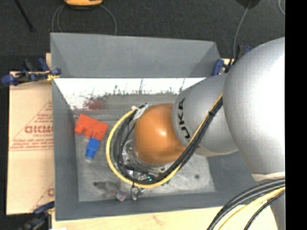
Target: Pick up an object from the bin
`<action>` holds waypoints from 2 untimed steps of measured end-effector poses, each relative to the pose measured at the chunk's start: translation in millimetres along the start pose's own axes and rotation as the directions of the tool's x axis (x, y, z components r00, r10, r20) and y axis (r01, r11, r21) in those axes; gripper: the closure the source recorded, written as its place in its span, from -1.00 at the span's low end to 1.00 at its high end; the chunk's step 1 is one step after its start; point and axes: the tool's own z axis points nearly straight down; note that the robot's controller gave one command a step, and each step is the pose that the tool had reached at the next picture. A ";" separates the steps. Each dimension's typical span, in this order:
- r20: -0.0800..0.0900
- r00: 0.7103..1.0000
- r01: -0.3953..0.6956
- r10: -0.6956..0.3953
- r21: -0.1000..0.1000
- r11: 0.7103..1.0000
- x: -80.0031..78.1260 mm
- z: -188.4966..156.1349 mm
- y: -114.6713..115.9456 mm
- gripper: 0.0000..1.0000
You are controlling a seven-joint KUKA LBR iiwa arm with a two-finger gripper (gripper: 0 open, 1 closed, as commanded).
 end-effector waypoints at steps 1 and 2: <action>-0.022 1.000 0.010 -0.010 -0.001 1.000 29.6 -5.1 -63.9 -1.00; -0.006 1.000 -0.028 0.028 -0.003 1.000 36.0 9.6 -78.4 -1.00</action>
Offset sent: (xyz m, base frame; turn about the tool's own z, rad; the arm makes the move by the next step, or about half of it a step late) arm 0.0049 -0.0654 0.0041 -0.0172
